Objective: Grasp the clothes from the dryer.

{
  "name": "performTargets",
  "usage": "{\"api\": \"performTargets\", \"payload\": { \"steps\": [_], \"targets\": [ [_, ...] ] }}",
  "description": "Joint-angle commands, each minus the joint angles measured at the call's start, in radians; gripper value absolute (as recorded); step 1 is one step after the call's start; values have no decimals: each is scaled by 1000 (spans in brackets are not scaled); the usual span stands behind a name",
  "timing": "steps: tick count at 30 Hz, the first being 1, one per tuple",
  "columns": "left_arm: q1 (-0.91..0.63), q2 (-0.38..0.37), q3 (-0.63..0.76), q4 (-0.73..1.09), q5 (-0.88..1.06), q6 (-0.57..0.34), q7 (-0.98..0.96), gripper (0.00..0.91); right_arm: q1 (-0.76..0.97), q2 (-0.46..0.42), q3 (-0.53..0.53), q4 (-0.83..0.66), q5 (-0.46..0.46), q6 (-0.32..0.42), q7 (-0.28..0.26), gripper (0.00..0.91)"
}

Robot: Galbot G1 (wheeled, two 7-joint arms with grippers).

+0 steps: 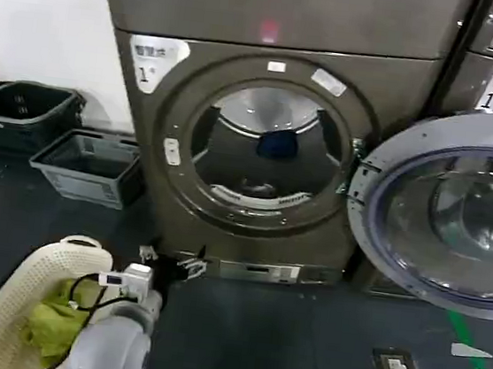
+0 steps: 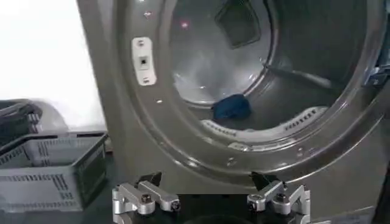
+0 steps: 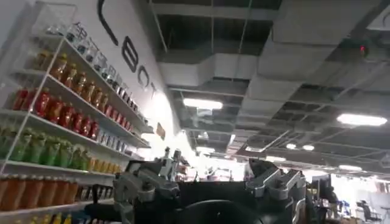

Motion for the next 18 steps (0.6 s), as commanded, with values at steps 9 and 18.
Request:
{"api": "performTargets", "payload": {
  "steps": [9,18],
  "targets": [
    [4,-2,2,-1,-9,49,1,907,-2,-1,5,-17,8,4,5,907],
    [4,1,1,-3,-20,49,4,907,-3,0,1,-19,8,5,12,907]
  ]
}}
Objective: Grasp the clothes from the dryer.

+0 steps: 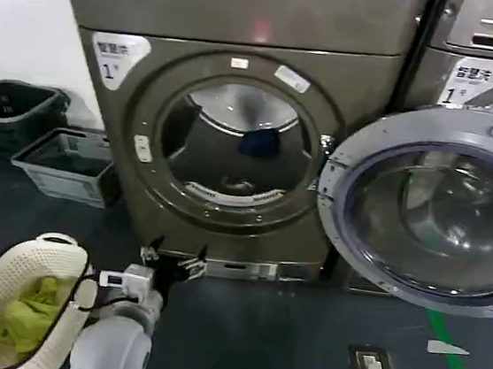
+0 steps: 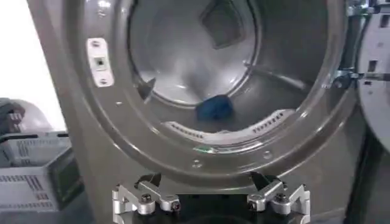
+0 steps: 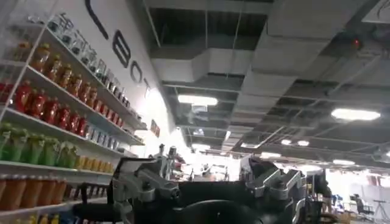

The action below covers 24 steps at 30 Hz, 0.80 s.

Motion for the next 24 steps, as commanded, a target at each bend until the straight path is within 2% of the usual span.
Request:
{"api": "performTargets", "payload": {
  "steps": [1,18,24],
  "targets": [
    [0,2,0,-1,-3,49,0,907,1,1,0,-1,0,0,2,907],
    [-9,1,4,7,-1,49,5,907,3,9,-5,-3,-2,1,1,907],
    [-13,7,3,6,-1,49,7,907,4,6,7,-20,-4,4,17,907]
  ]
}}
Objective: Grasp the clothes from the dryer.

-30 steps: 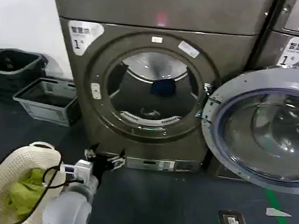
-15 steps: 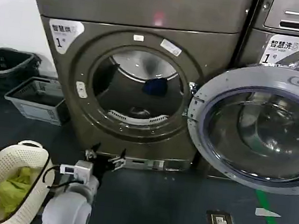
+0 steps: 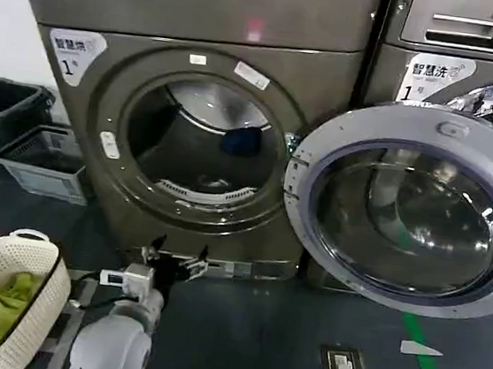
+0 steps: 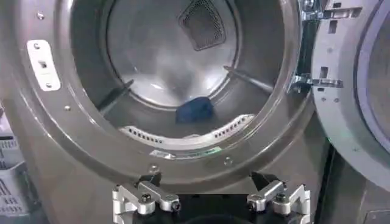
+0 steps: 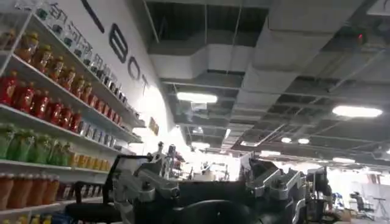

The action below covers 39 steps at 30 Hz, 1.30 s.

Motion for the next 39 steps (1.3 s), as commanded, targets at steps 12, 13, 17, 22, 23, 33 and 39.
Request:
{"api": "performTargets", "payload": {
  "steps": [12,13,17,22,23,33,39],
  "targets": [
    [-9,-2,-2,4,7,49,2,907,2,50,9,20,50,47,18,907],
    [-9,-2,-2,1,10,49,2,907,2,53,8,20,51,50,18,907],
    [-8,-3,-2,-4,12,49,6,907,1,55,9,15,52,61,17,907],
    [-12,0,-4,-5,11,49,5,907,-1,53,8,17,54,56,17,907],
    [-13,-1,-4,-5,11,49,6,907,-1,54,6,18,53,56,16,907],
    [-5,0,-5,-10,12,49,5,907,0,54,2,9,50,66,12,907],
    [-3,-4,-7,-11,15,49,5,907,1,52,4,6,49,65,11,907]
  ]
}}
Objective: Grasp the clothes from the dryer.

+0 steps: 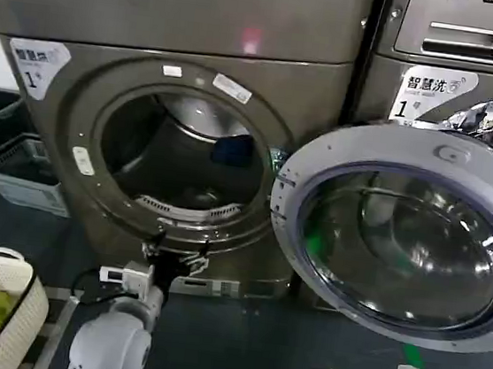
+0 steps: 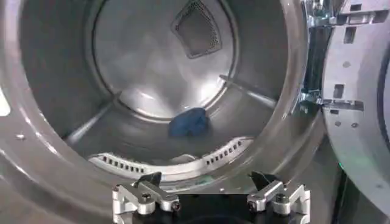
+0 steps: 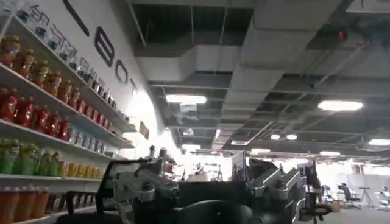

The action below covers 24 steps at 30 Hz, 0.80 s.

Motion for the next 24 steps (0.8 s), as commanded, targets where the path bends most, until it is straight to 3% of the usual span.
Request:
{"api": "performTargets", "payload": {
  "steps": [1,24],
  "targets": [
    [1,-1,-2,0,1,49,0,907,1,0,1,-1,0,0,-1,907],
    [31,-3,-12,-7,19,49,5,907,2,-2,-4,-9,-3,0,-5,907]
  ]
}}
